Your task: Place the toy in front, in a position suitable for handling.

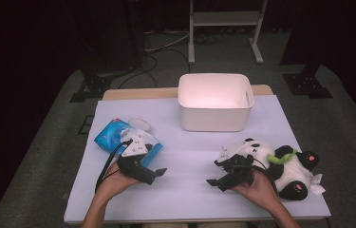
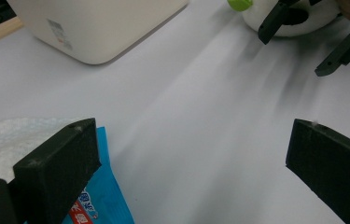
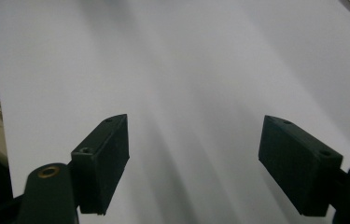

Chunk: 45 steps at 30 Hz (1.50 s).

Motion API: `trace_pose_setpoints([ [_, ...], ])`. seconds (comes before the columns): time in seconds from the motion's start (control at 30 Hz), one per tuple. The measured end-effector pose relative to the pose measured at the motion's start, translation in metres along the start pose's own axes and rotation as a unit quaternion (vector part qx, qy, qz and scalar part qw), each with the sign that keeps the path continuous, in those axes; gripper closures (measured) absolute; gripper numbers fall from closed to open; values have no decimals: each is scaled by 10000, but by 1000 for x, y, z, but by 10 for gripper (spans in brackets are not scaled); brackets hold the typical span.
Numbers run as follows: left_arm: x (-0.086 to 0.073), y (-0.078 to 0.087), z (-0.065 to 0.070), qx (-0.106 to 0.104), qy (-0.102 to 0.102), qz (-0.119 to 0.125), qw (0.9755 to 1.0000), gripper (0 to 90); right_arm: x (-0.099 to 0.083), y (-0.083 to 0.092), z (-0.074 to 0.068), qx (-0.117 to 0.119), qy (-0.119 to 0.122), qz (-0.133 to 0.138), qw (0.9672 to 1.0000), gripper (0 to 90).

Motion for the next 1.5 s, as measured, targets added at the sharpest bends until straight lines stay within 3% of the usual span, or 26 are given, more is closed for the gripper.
trace_pose_setpoints([
  [0.43,-3,2,-1,14,7,-33,10000,22,15,4,-7,236,78,25,9997,232],
  [0.63,-2,4,0,14,2,-10,10000,22,19,11,-7,295,2,-48,9996,231],
  [0.83,-1,4,0,8,-1,3,10000,22,25,28,-6,313,-60,-24,9995,232],
  [1.5,0,7,1,32,-45,-3,10000,22,42,77,-7,222,69,-231,9995,231],
])
Point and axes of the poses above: each handheld gripper's, and its own axes: y roughly backward along the jaws, x roughly out of its top, z roughly to its right, the point moved 5 cm from there along -y, roughly forward along the jaws, and after that the axes turned 11 degrees about x, right-handed, at the moved point
